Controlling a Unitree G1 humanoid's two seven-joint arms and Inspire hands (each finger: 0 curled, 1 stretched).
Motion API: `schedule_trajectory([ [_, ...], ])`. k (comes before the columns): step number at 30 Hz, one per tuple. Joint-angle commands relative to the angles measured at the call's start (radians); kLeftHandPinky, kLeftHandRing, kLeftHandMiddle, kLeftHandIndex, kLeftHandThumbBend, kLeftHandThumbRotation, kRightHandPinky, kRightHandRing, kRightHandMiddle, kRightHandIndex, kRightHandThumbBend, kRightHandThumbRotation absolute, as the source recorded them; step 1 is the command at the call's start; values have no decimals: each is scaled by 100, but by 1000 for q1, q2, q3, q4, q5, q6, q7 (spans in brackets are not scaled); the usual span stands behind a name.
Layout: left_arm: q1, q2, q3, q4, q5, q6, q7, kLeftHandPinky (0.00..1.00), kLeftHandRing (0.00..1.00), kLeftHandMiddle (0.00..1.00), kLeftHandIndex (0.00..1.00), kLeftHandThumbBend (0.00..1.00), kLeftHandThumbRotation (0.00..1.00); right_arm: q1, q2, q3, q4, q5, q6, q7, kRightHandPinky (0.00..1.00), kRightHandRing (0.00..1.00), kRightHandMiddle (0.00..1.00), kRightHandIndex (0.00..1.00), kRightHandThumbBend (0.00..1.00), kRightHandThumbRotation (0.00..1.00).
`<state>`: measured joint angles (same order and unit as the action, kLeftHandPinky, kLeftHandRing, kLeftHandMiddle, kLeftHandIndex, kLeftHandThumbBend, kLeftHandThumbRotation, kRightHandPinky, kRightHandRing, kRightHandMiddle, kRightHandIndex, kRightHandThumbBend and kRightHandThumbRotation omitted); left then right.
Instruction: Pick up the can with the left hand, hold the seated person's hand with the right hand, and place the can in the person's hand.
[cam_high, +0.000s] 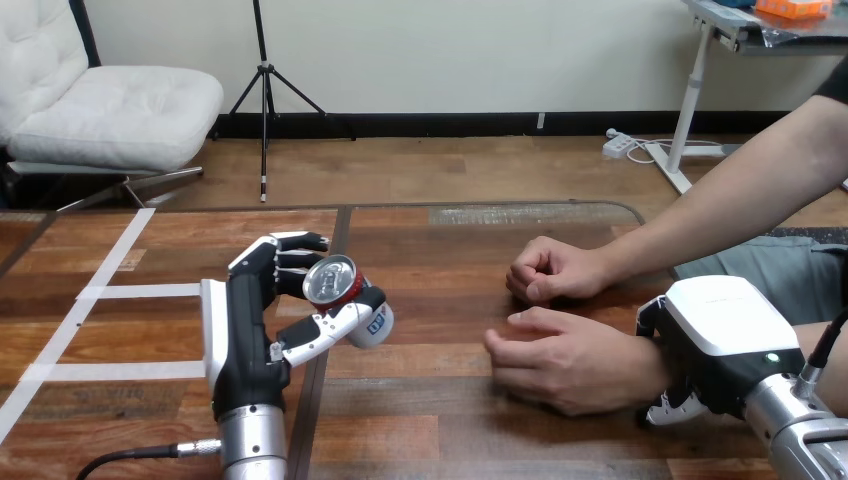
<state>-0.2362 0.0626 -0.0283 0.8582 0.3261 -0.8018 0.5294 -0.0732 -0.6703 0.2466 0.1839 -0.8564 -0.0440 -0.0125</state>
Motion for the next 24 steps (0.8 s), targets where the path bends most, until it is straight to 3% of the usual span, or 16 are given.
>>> schedule_trajectory([
  [1,-101,-24,-21,-61,4,-33,-15,49,45,47,55,72,0,8,10,-16,-82,34,-10,12,15,24,36,46,80,0],
  [8,-115,-48,-30,-79,5,-18,-31,50,45,47,55,72,0,17,15,-19,-162,15,11,46,16,24,35,46,80,0],
  [15,-126,-72,-41,-99,14,-10,-44,49,45,47,55,73,0,27,28,-26,-261,18,52,111,17,25,37,48,80,0],
  [24,-131,-91,-58,-116,18,-4,-63,48,44,47,55,73,0,37,30,-26,-348,2,71,144,20,26,37,48,83,0],
])
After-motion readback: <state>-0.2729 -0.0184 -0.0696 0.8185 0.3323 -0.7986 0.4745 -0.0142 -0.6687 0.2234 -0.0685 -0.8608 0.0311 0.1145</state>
